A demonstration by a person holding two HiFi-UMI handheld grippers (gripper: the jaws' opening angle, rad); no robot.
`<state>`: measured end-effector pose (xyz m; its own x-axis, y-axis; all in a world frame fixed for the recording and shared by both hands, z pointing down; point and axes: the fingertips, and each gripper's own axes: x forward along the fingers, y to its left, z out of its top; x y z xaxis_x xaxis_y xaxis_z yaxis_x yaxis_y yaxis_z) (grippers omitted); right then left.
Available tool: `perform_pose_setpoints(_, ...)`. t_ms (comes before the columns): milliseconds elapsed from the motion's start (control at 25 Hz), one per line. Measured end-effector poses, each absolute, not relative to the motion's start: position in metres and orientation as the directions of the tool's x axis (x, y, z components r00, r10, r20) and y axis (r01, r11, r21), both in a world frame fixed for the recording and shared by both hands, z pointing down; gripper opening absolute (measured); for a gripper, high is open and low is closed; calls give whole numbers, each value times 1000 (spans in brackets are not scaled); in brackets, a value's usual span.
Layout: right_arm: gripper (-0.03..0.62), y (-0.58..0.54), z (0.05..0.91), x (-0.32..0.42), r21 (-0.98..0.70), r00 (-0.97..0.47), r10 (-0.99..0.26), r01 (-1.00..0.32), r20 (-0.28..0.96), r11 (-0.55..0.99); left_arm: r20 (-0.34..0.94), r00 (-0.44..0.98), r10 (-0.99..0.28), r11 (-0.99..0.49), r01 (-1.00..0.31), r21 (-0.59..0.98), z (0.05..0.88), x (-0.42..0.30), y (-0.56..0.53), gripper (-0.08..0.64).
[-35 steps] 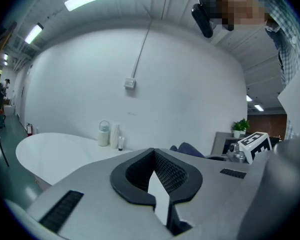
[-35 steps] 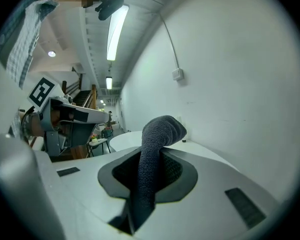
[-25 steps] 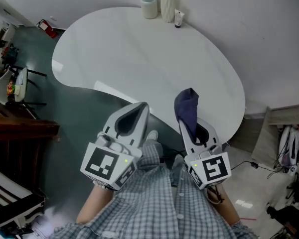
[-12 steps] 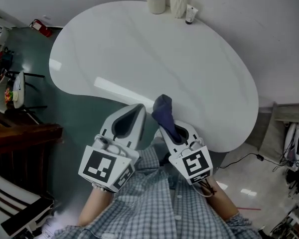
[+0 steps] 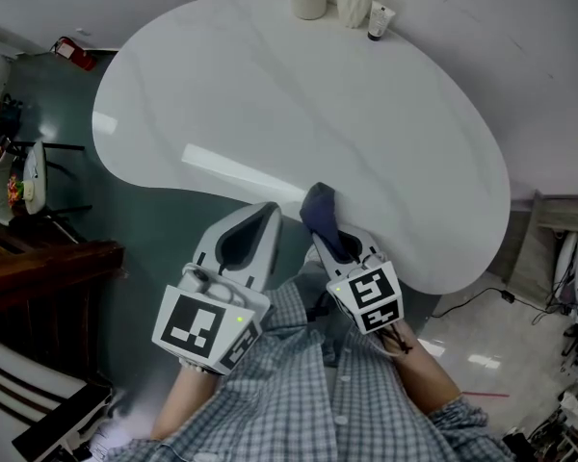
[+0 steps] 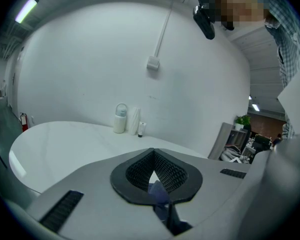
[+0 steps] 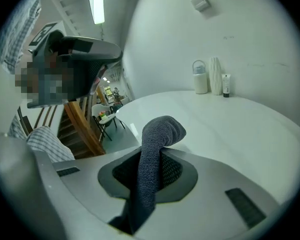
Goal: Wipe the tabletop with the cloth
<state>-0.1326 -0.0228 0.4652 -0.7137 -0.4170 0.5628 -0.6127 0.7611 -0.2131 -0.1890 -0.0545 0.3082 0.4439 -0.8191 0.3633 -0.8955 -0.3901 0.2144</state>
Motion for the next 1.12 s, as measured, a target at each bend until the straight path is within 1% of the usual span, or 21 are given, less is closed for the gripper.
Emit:
perform_pose_setpoints(200,52,-44,491,-117,-180,-615,-474,-710,630,681,372,460,-807,-403,-888,222,313,-186,-58,5)
perform_pose_setpoints(360,52,-49,506,-110,-145,-557,-487,-744,673,652,374,480,-793,-424,-877,227,315,-177,-59,5)
perform_pose_setpoints(640,52,-50,510,-107,-85,-516,-512,-757,687,648,377,523,-765,-467,-852,235,317,-156,-63,5)
perform_pose_setpoints(760,52,-48,510,-100,-86,-506,-513,-765,694,638,375,547,-748,-493,-837,238,317,-144,-65,5)
perform_pose_setpoints(1120,52,-37,512,-51,-91,-433,-560,-840,707,535,372,611,-699,-564,-791,238,316,-108,-62,5)
